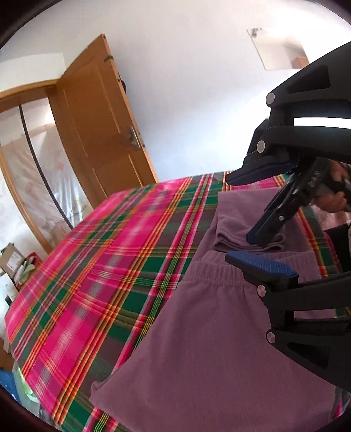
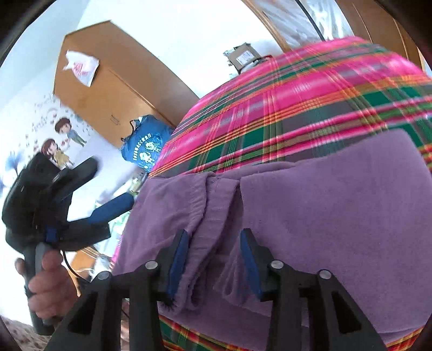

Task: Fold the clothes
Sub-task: 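Grasp the ribbed waistband with the right gripper and lift it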

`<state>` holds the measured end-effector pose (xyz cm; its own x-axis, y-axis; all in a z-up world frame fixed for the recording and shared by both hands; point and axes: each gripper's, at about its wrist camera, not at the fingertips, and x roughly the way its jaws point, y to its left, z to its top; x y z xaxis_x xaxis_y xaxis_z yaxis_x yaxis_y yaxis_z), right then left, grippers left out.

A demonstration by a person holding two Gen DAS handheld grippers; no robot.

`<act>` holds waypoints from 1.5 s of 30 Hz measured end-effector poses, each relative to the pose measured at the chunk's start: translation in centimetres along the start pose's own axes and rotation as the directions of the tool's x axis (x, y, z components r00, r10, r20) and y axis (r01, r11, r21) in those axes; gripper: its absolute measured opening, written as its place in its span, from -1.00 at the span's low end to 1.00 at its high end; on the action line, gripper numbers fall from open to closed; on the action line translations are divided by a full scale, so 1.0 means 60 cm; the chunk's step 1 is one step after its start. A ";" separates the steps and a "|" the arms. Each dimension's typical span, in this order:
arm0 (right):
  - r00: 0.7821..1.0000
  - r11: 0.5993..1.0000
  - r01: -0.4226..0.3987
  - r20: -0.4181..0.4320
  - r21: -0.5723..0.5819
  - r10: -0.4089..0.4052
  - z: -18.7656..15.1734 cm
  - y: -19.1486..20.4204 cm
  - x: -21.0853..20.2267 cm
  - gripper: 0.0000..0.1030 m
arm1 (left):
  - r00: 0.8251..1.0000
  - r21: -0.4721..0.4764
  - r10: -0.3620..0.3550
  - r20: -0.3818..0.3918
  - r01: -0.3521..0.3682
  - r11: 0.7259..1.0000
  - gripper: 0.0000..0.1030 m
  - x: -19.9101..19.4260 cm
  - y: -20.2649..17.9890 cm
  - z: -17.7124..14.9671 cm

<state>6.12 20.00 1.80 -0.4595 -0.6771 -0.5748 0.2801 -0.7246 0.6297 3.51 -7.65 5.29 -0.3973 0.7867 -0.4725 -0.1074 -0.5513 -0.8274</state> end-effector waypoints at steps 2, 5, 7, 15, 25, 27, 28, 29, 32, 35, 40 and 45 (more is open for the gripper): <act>1.000 1.000 -0.022 -0.013 0.004 0.022 0.001 0.003 0.010 -0.09 | 1.000 -0.006 0.010 0.016 -0.010 1.000 0.03 -0.012 0.010 -0.001; 0.998 0.999 -0.053 -0.033 0.010 0.054 0.002 0.006 0.024 -0.02 | 0.999 -0.028 0.034 0.017 -0.034 0.999 0.03 -0.020 0.030 -0.005; 0.997 0.999 -0.050 -0.059 -0.002 0.050 0.008 0.006 0.036 0.01 | 0.999 -0.048 0.046 0.000 -0.046 0.998 0.03 -0.024 0.046 -0.012; 0.997 0.999 0.011 -0.072 -0.036 -0.013 0.014 0.017 0.071 0.02 | 0.995 -0.120 0.096 0.016 -0.094 0.988 0.03 -0.067 0.114 -0.035; 0.997 0.999 0.037 -0.065 -0.009 -0.038 0.019 0.030 0.090 -0.17 | 0.991 -0.181 0.118 0.059 -0.106 0.978 0.03 -0.110 0.158 -0.038; 0.998 1.000 0.024 -0.059 0.018 -0.023 0.019 0.025 0.088 -0.21 | 0.990 -0.193 0.123 0.068 -0.108 0.975 0.03 -0.119 0.167 -0.039; 0.998 1.000 0.014 -0.054 0.019 -0.013 0.019 0.027 0.084 -0.22 | 0.990 -0.200 0.125 0.072 -0.109 0.974 0.03 -0.123 0.171 -0.039; 0.999 1.000 0.012 -0.043 0.001 -0.012 0.019 0.034 0.081 -0.24 | 0.989 -0.206 0.127 0.076 -0.109 0.973 0.03 -0.128 0.176 -0.040; 0.999 1.000 0.003 -0.038 -0.007 -0.003 0.021 0.039 0.081 -0.32 | 0.987 -0.219 0.134 0.085 -0.112 0.969 0.03 -0.137 0.184 -0.040; 0.999 1.000 -0.005 -0.042 -0.010 0.004 0.022 0.041 0.082 -0.32 | 0.987 -0.219 0.139 0.087 -0.117 0.969 0.03 -0.138 0.182 -0.039; 0.997 0.999 0.041 -0.067 0.005 -0.040 0.015 0.030 0.096 -0.26 | 0.981 -0.232 0.164 0.100 -0.137 0.963 0.03 -0.160 0.195 -0.050; 0.996 0.998 0.057 -0.071 -0.013 -0.058 0.017 0.039 0.099 -0.09 | 0.977 -0.253 0.175 0.118 -0.141 0.957 0.03 -0.175 0.203 -0.061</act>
<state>3.21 14.41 0.38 -0.4139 -0.6412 -0.6461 0.2645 -0.7639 0.5887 9.70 -21.62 -0.95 -0.5150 0.6396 -0.5708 0.1839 -0.5679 -0.8023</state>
